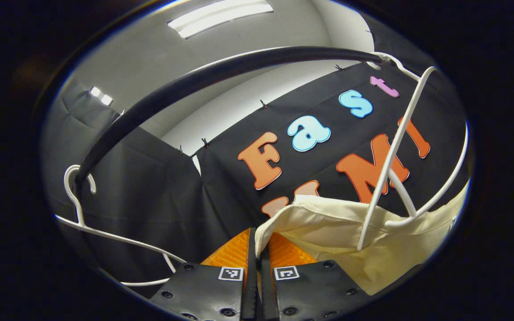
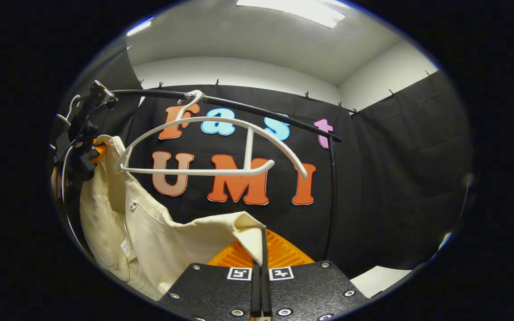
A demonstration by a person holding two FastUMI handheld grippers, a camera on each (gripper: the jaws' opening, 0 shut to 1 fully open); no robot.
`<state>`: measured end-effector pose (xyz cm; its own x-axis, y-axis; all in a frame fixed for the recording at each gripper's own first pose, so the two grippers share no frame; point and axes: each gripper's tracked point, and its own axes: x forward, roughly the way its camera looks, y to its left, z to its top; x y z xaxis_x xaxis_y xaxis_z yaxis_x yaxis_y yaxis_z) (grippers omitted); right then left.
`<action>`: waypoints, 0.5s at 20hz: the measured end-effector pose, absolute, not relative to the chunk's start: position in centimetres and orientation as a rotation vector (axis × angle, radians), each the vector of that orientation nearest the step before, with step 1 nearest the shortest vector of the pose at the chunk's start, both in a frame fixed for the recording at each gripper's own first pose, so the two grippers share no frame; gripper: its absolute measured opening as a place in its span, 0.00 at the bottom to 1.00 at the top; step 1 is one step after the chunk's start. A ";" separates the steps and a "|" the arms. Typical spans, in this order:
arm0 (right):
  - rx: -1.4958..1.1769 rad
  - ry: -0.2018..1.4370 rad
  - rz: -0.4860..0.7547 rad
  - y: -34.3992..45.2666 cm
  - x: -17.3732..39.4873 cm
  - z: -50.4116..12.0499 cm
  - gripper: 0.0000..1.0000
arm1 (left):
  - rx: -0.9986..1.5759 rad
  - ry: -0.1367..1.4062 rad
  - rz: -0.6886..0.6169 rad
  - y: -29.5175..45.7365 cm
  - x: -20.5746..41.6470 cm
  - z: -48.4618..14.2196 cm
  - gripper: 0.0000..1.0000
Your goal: Grasp the clothes on the hanger with both hands and then place them into the laundry hamper below.
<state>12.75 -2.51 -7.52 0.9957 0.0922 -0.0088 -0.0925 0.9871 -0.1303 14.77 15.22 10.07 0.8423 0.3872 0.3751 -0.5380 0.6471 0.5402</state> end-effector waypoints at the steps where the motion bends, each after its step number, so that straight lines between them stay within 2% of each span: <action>1: -0.139 0.005 0.101 -2.1 12.4 -7.6 0.00 | 0.689 -0.226 0.540 15.8 14.3 9.5 0.11; 10: -0.154 0.046 0.178 0.7 9.5 -8.1 0.00 | 0.681 -0.152 0.565 18.4 8.3 4.6 0.11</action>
